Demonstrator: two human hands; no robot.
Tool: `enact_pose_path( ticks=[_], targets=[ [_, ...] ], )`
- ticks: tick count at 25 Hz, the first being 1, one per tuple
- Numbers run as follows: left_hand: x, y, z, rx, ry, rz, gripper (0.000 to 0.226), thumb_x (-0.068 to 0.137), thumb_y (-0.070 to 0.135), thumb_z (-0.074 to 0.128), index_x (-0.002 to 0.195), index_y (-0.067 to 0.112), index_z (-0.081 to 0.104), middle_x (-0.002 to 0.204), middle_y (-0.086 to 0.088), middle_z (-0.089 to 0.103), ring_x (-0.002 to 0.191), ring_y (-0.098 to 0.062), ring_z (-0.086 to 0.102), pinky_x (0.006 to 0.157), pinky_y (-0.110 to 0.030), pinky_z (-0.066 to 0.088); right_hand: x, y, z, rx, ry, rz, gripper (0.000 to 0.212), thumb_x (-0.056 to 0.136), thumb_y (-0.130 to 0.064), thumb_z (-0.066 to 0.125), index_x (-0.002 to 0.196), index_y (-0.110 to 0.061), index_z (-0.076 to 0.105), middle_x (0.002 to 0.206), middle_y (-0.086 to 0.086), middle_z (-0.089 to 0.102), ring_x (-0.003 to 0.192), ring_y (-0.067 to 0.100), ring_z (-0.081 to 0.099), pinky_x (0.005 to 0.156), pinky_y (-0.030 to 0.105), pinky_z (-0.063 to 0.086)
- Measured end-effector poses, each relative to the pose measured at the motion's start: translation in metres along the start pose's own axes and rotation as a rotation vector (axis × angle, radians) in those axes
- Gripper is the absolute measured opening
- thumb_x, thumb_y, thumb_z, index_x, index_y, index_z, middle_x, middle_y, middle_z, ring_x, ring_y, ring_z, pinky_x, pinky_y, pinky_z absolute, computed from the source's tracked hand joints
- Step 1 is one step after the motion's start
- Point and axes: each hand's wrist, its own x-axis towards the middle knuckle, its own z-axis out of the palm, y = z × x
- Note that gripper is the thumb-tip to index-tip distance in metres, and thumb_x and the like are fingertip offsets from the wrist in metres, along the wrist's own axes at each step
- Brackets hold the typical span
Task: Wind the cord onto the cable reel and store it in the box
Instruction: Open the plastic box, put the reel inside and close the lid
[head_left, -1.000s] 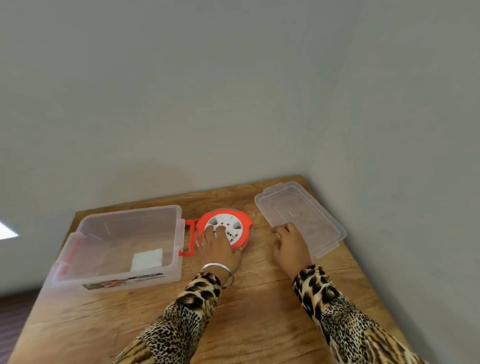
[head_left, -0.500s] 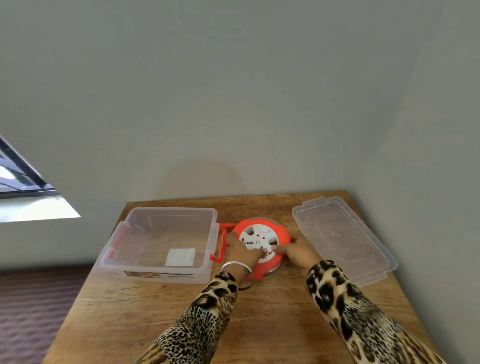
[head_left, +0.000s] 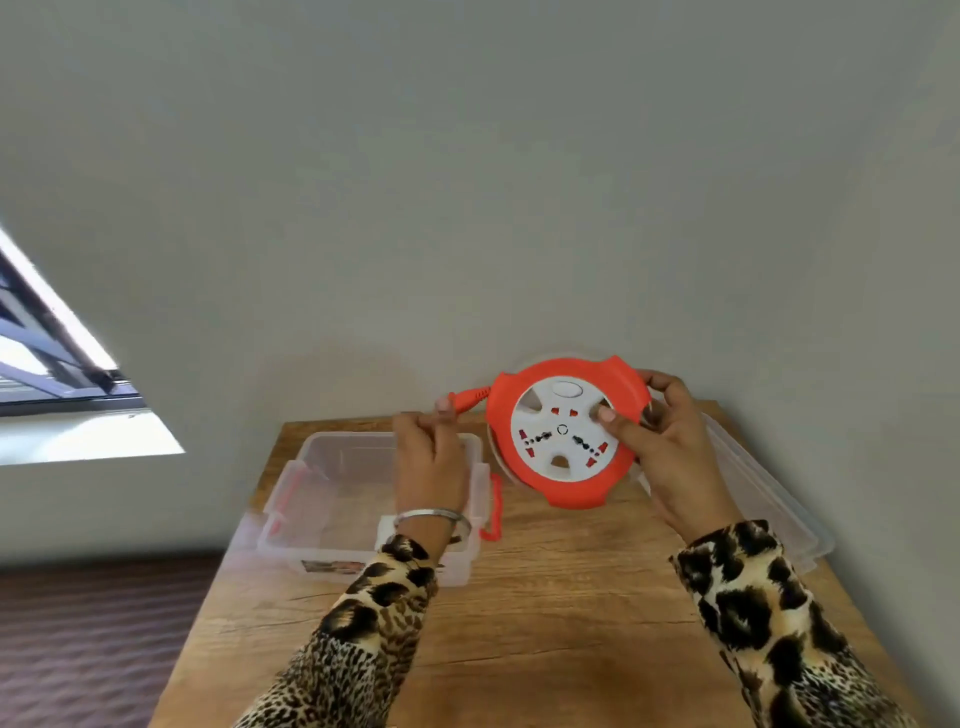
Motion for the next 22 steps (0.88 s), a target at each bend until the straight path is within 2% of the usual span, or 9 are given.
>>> enact_pose_path(
  ticks=[2, 5, 7, 10, 12, 14, 17, 20, 22],
  targets=[
    [0.026, -0.004, -0.052, 0.027, 0.184, 0.009, 0.04, 0.097, 0.053, 0.039, 0.09, 0.015, 0.049, 0.081, -0.01, 0.062, 0.078, -0.037, 0.065, 0.071, -0.054, 0.055, 0.001, -0.005, 0.041, -0.065, -0.113, -0.05, 0.043, 0.077, -0.021, 0.079, 0.111, -0.034, 0.056, 0.1, -0.002, 0.071, 0.09, 0.015, 0.07, 0.064, 0.028, 0.057],
    [0.053, -0.019, -0.121, 0.104, 0.31, 0.005, 0.031, 0.099, 0.043, 0.044, 0.093, 0.014, 0.053, 0.078, 0.001, 0.058, 0.08, -0.031, 0.06, 0.063, -0.035, 0.046, -0.001, 0.006, 0.103, -0.185, -0.272, -0.028, 0.043, 0.078, -0.026, 0.077, 0.111, -0.04, 0.054, 0.101, -0.005, 0.069, 0.091, 0.011, 0.069, 0.066, 0.028, 0.057],
    [0.066, -0.034, -0.15, 0.236, 0.236, -0.032, 0.019, 0.097, 0.036, 0.05, 0.102, 0.017, 0.054, 0.089, 0.002, 0.062, 0.088, -0.027, 0.059, 0.07, -0.03, 0.043, -0.002, 0.019, 0.136, -0.289, -0.387, 0.008, 0.042, 0.079, -0.027, 0.076, 0.11, -0.042, 0.052, 0.104, -0.006, 0.067, 0.093, 0.011, 0.068, 0.069, 0.032, 0.059],
    [0.08, -0.055, -0.172, 0.45, 0.014, -0.146, 0.031, 0.095, 0.022, 0.052, 0.123, 0.01, 0.052, 0.122, -0.014, 0.061, 0.11, -0.032, 0.058, 0.094, -0.039, 0.047, 0.0, 0.039, 0.174, -0.506, -0.574, 0.071, 0.044, 0.08, -0.026, 0.075, 0.114, -0.039, 0.049, 0.111, -0.005, 0.063, 0.097, 0.013, 0.066, 0.076, 0.039, 0.059],
    [0.082, -0.062, -0.175, 0.548, -0.092, -0.18, 0.034, 0.094, 0.021, 0.05, 0.125, 0.007, 0.05, 0.124, -0.017, 0.06, 0.112, -0.034, 0.058, 0.096, -0.043, 0.048, 0.003, 0.053, 0.187, -0.607, -0.647, 0.122, 0.047, 0.081, -0.024, 0.074, 0.119, -0.035, 0.048, 0.113, -0.005, 0.062, 0.098, 0.012, 0.064, 0.078, 0.037, 0.059],
    [0.08, -0.067, -0.176, 0.581, -0.157, -0.171, 0.031, 0.093, 0.018, 0.049, 0.122, 0.005, 0.051, 0.121, -0.017, 0.061, 0.109, -0.033, 0.059, 0.095, -0.044, 0.049, 0.005, 0.067, 0.194, -0.614, -0.658, 0.189, 0.049, 0.081, -0.021, 0.074, 0.122, -0.031, 0.047, 0.116, -0.002, 0.061, 0.099, 0.011, 0.064, 0.08, 0.034, 0.058],
    [0.077, -0.07, -0.176, 0.582, -0.219, -0.168, 0.042, 0.091, 0.009, 0.047, 0.133, 0.006, 0.046, 0.133, -0.016, 0.055, 0.119, -0.033, 0.054, 0.098, -0.041, 0.047, 0.008, 0.086, 0.196, -0.65, -0.62, 0.291, 0.053, 0.083, -0.021, 0.072, 0.129, -0.024, 0.045, 0.123, 0.004, 0.06, 0.104, 0.014, 0.061, 0.087, 0.032, 0.055],
    [0.076, -0.069, -0.177, 0.588, -0.214, -0.177, 0.051, 0.089, 0.003, 0.046, 0.139, 0.01, 0.042, 0.139, -0.015, 0.052, 0.123, -0.032, 0.053, 0.1, -0.041, 0.047, 0.012, 0.102, 0.2, -1.032, -0.57, 0.142, 0.058, 0.086, -0.028, 0.068, 0.137, -0.019, 0.043, 0.128, 0.009, 0.049, 0.114, 0.023, 0.052, 0.097, 0.034, 0.045],
    [0.074, -0.068, -0.176, 0.606, -0.208, -0.167, 0.053, 0.089, 0.005, 0.047, 0.141, 0.011, 0.04, 0.141, -0.013, 0.05, 0.123, -0.031, 0.053, 0.099, -0.041, 0.046, 0.009, 0.107, 0.203, -1.234, -0.455, -0.003, 0.06, 0.084, -0.034, 0.068, 0.139, -0.022, 0.047, 0.12, 0.007, 0.044, 0.109, 0.023, 0.048, 0.093, 0.03, 0.039]
  ],
)
